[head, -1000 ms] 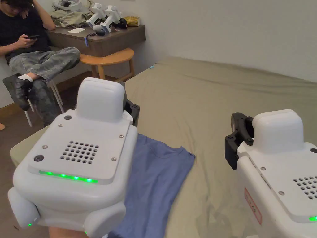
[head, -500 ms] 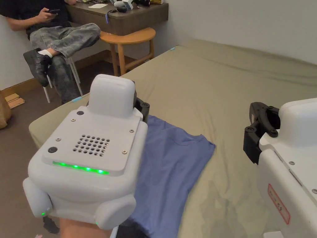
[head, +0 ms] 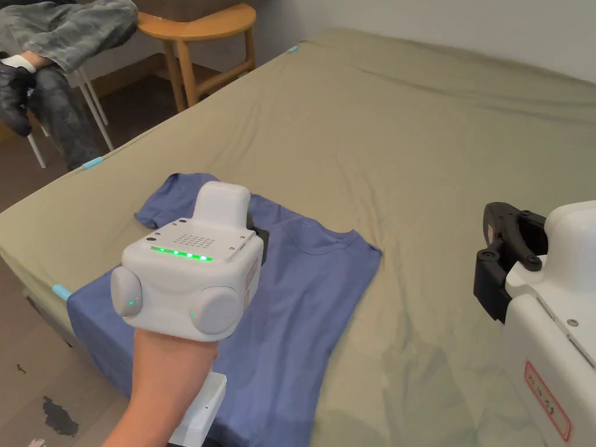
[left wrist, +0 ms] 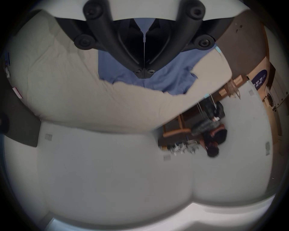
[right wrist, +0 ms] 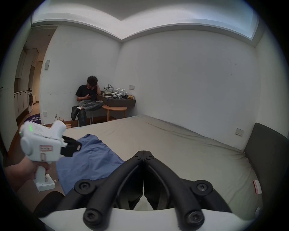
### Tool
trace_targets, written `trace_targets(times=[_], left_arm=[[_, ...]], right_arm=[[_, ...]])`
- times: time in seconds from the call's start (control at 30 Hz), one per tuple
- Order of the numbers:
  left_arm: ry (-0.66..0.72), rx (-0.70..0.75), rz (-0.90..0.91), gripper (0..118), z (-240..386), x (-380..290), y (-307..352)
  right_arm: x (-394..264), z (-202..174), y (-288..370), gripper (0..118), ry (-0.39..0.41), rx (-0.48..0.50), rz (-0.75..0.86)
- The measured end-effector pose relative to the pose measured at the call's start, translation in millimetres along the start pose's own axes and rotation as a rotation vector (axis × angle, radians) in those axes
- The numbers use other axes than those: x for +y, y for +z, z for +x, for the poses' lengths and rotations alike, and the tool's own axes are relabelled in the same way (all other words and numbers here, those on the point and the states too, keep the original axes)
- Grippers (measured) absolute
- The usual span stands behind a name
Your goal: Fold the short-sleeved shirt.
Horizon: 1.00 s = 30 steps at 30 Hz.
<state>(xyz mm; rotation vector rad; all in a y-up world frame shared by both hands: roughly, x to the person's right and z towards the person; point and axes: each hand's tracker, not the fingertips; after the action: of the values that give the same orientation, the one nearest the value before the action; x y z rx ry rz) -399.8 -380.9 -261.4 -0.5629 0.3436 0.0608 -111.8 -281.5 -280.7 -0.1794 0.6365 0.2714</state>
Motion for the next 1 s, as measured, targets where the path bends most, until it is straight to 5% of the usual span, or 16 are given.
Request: trace_targets(times=[0.03,0.07,0.1,0.13,0.17,0.37,0.6,0.7,0.83,1.0], left_arm=[[-0.003,-0.003,-0.044,3,-1.2,-6.7,-19.0],[-0.02,0.011,-0.088,22,-1.2,-14.4,-37.9],[-0.009,0.015,-0.109,53,-2.1,-21.0,-53.4],[-0.013,0.02,-0.125,100,-3.3,-26.2,-68.2],[-0.008,0.008,-0.157,118,-4.6,-32.5,-84.4],[0.018,0.022,-0.363,114,-7.9,-57.7,-160.1],[0.068,0.034,-0.4,114,-8.4,-73.4,-193.2],[0.029,0.016,-0.372,90,1.3,-71.0,-186.7],[-0.077,0.024,-0.345,11,25.1,-59.7,-171.8],[-0.035,0.01,-0.32,11,15.6,-69.2,-175.8]], right_arm=[[-2.6,2.9,-2.9,1,0.005,-0.006,-0.012],[-5.5,6.2,-5.0,1,0.011,-0.014,-0.026],[-8.3,9.5,-6.7,1,0.015,-0.023,-0.038],[-11.2,13.1,-8.3,1,0.018,-0.033,-0.05],[-14.2,17.4,-9.9,1,0.019,-0.044,-0.062],[-29.7,44.9,-14.0,1,-0.01,-0.105,-0.113],[-46.9,61.4,-18.4,1,-0.024,-0.152,-0.17],[-49.8,64.9,-19.5,1,-0.037,-0.153,-0.179],[-51.3,65.3,-20.1,1,-0.049,-0.152,-0.177],[-50.3,65.1,-6.7,1,-0.049,-0.15,-0.164]])
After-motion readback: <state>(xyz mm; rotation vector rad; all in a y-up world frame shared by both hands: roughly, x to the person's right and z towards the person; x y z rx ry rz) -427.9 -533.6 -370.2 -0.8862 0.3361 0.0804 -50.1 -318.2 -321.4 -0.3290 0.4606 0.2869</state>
